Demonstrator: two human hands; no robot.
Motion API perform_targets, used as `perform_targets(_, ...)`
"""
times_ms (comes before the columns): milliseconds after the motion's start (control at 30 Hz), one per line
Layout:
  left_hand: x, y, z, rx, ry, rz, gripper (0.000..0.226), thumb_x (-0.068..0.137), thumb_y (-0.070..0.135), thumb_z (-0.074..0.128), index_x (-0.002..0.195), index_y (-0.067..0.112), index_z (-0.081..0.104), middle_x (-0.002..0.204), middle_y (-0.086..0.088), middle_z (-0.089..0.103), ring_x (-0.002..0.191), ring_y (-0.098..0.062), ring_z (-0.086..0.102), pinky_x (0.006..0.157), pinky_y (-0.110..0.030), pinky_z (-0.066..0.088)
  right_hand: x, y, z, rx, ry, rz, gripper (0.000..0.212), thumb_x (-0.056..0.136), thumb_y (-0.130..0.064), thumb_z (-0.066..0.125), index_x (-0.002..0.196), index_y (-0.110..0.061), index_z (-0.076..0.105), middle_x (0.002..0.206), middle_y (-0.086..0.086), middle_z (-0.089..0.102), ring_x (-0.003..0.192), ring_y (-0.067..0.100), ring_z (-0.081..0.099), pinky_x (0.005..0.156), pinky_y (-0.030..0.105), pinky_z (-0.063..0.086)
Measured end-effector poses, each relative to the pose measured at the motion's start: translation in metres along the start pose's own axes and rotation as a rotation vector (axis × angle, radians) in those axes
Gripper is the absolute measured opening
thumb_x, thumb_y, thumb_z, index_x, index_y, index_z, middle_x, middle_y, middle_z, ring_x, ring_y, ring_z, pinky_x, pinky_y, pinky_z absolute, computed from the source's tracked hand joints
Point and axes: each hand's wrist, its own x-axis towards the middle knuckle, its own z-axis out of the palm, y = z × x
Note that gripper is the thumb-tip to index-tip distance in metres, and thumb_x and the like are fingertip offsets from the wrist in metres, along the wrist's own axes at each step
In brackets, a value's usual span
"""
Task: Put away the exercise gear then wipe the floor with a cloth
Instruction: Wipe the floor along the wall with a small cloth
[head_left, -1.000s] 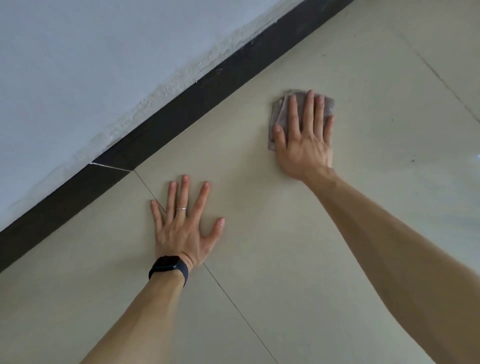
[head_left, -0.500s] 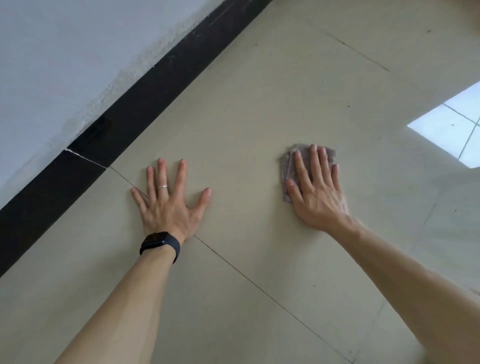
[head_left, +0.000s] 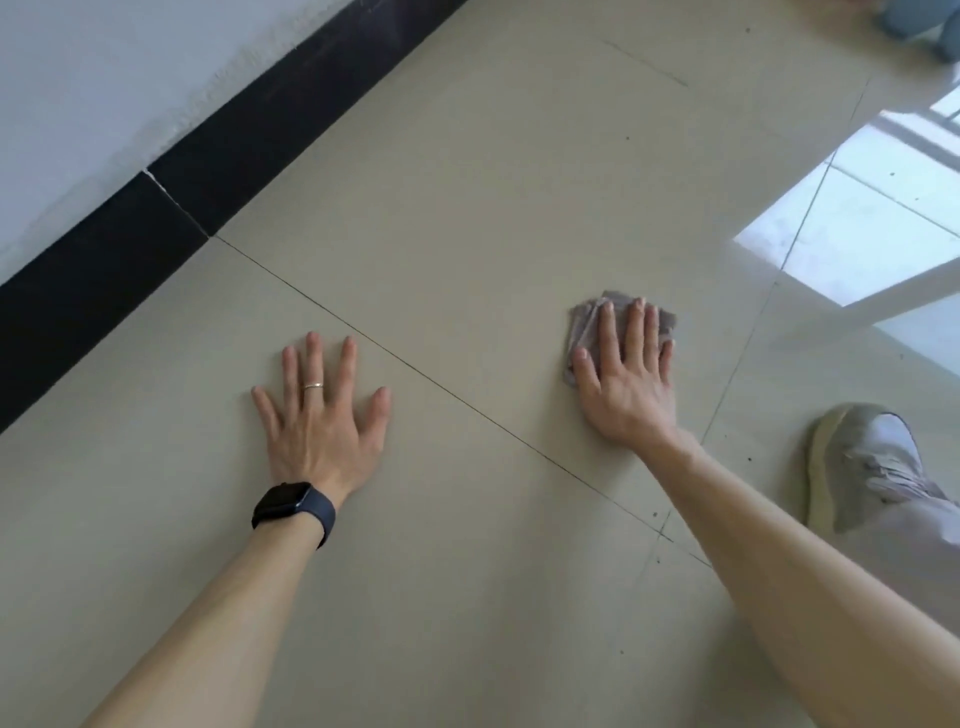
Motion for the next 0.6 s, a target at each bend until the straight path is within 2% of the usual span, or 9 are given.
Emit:
perform_targets(133,-0.022,-0.009,0.005,-0.018,0.026,0.021,0.073,0.09,0.066,0.024,0.156,0.036,0.022,0.166,0.0,0.012,0.153,-0.023,0.008,0.121,-0.056,0.01,-0.082,-0.01,0.017,-0.142,-0.088,-0.335,0.065,0.102,-0.059,0.017,0.157,-0.038,-0.009,0.164,-0.004,-0.021,0.15,0.011,-0.024,0.123,0.039,-0.009)
perform_targets(200,-0.019,-0.011,0.006,-0.025,0.036,0.022,0.073,0.09,0.067,0.024,0.156,0.038,0.02,0.167,0.001,0.01,0.153,-0.021,0.007,0.121,-0.054,0.008,-0.062,0.01,0.004,-0.197,-0.106,-0.342,0.064,0.1,-0.063,0.013,0.156,-0.041,-0.009,0.164,-0.008,-0.022,0.149,0.009,-0.023,0.124,0.04,-0.006)
perform_targets(267,-0.013,-0.011,0.005,-0.03,0.039,0.023,0.073,0.09,0.068,0.025,0.156,0.039,0.019,0.167,0.002,0.009,0.153,-0.02,0.004,0.121,-0.054,0.006,-0.024,0.031,-0.012,-0.167,-0.061,-0.172,0.067,0.1,-0.065,0.011,0.156,-0.038,-0.011,0.163,-0.006,-0.024,0.149,0.01,-0.023,0.123,0.04,-0.008)
perform_targets(367,-0.013,-0.011,0.009,-0.047,0.06,0.023,0.074,0.089,0.068,0.027,0.156,0.038,0.018,0.167,0.002,0.007,0.153,-0.02,0.002,0.12,-0.055,0.003,0.021,0.041,-0.027,-0.038,-0.043,0.209,0.074,0.099,-0.064,0.011,0.158,-0.026,-0.013,0.164,0.004,-0.024,0.15,0.017,-0.023,0.123,0.044,-0.01)
perform_targets(433,-0.011,-0.009,0.01,-0.05,0.061,0.02,0.074,0.089,0.067,0.027,0.156,0.038,0.017,0.167,0.002,0.005,0.153,-0.02,0.0,0.12,-0.055,0.001,0.014,0.025,-0.018,-0.002,-0.015,0.292,0.074,0.1,-0.059,0.012,0.158,-0.019,-0.013,0.164,0.011,-0.023,0.15,0.022,-0.024,0.123,0.046,-0.01)
perform_targets(500,-0.01,-0.009,0.008,-0.055,0.054,0.019,0.074,0.089,0.066,0.028,0.157,0.038,0.016,0.167,0.002,0.003,0.153,-0.02,-0.002,0.12,-0.055,0.0,-0.026,-0.005,0.005,-0.01,-0.001,0.186,0.071,0.102,-0.056,0.012,0.158,-0.02,-0.013,0.163,0.013,-0.023,0.15,0.024,-0.025,0.123,0.046,-0.011)
perform_targets(600,-0.012,-0.01,0.006,-0.053,0.026,0.028,0.074,0.089,0.065,0.028,0.157,0.038,0.013,0.167,0.002,0.0,0.153,-0.02,-0.004,0.12,-0.055,-0.001,-0.106,-0.045,0.041,-0.114,-0.043,-0.263,0.066,0.103,-0.052,0.015,0.159,-0.025,-0.005,0.165,0.007,-0.018,0.151,0.021,-0.022,0.123,0.041,-0.012)
